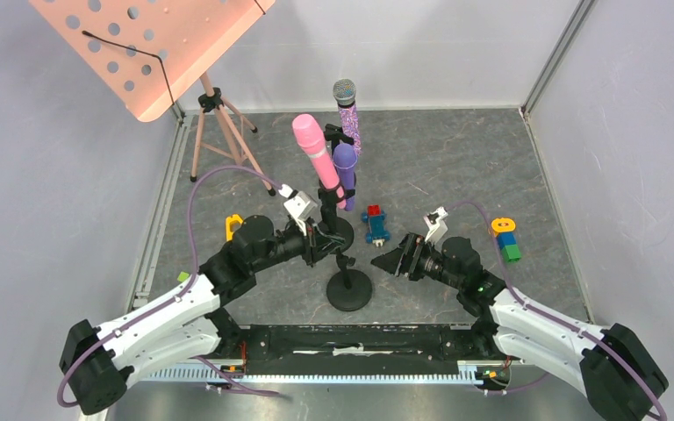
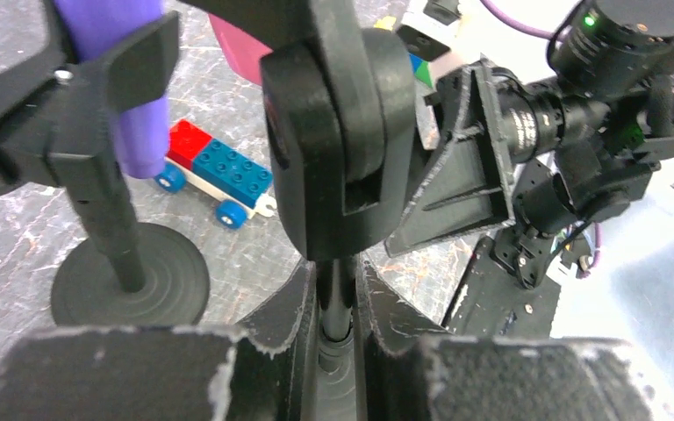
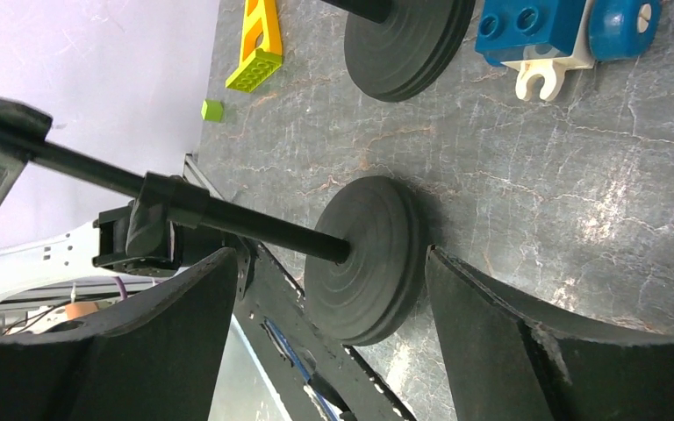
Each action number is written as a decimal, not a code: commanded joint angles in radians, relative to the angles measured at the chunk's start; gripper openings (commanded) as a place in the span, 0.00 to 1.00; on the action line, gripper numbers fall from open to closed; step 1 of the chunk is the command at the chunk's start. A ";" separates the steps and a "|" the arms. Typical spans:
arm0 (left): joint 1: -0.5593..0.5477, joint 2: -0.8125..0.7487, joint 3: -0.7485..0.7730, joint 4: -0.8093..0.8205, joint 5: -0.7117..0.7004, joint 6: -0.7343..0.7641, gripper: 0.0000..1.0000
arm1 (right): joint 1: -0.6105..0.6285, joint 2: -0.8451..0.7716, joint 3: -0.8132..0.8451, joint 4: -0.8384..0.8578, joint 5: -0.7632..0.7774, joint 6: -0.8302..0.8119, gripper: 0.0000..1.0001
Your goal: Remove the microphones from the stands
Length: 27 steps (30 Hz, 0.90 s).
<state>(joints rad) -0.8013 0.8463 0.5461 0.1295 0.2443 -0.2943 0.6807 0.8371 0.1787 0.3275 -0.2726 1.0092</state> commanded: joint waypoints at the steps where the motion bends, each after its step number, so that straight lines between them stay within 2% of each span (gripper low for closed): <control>1: -0.052 -0.028 -0.013 0.113 -0.029 0.031 0.11 | 0.006 0.005 0.013 0.044 -0.015 0.013 0.84; 5: -0.129 0.004 0.005 0.131 -0.117 0.099 0.06 | 0.006 -0.006 0.025 0.023 -0.011 0.004 0.84; 8: -0.203 0.021 0.008 0.157 -0.239 0.154 0.02 | 0.007 -0.033 0.032 -0.004 -0.006 0.000 0.83; 15: -0.313 0.069 0.011 0.271 -0.490 0.254 0.02 | 0.006 -0.140 0.015 0.000 0.026 0.056 0.80; 21: -0.396 0.099 -0.006 0.367 -0.649 0.293 0.02 | 0.006 -0.125 0.018 0.047 -0.021 0.104 0.76; 24: -0.402 0.102 -0.013 0.359 -0.637 0.264 0.02 | 0.006 -0.092 0.000 0.115 -0.055 0.138 0.75; 27: -0.403 0.102 -0.020 0.330 -0.625 0.207 0.11 | 0.006 -0.057 -0.009 0.184 -0.075 0.162 0.73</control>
<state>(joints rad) -1.1976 0.9569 0.5190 0.3386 -0.3260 -0.0704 0.6807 0.7471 0.1783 0.3767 -0.3050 1.1179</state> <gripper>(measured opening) 0.201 0.741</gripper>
